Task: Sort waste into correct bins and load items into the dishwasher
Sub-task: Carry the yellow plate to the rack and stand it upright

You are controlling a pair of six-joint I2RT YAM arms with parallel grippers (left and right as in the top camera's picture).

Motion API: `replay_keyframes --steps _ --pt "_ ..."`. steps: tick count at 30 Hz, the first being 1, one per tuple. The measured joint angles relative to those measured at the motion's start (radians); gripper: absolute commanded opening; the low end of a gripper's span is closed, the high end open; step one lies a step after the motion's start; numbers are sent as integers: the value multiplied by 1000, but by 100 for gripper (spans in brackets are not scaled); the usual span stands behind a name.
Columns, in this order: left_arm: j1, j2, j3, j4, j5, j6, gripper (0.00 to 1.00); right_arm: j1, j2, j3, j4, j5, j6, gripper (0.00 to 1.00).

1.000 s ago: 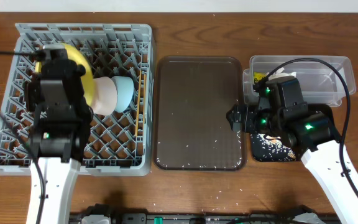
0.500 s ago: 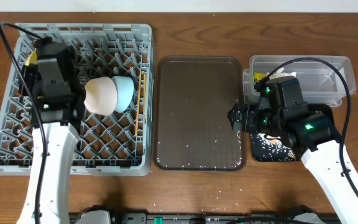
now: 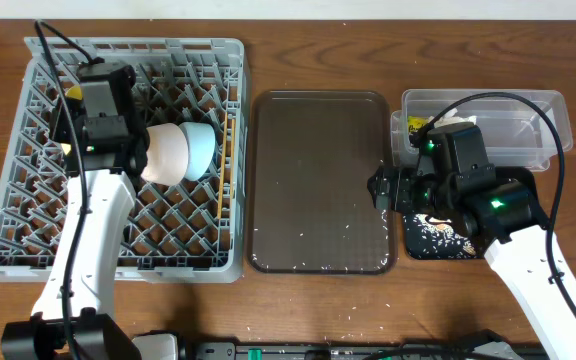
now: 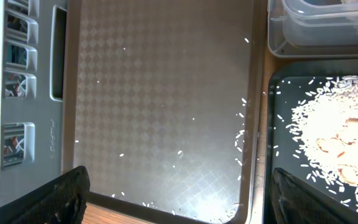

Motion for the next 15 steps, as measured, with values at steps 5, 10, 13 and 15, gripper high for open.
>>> replay_keyframes --steps 5,10,13,15 --pt "-48 -19 0 9 0 -53 52 0 0 0 0 2 0 90" --pt "-152 -119 0 -2 1 -103 59 0 0 0 0 3 0 89" --pt "-236 -200 0 -52 2 -143 62 0 0 0 -4 0 -22 84" --pt "-291 -245 0 -106 2 -191 63 0 -1 0 -16 -1 -38 84"
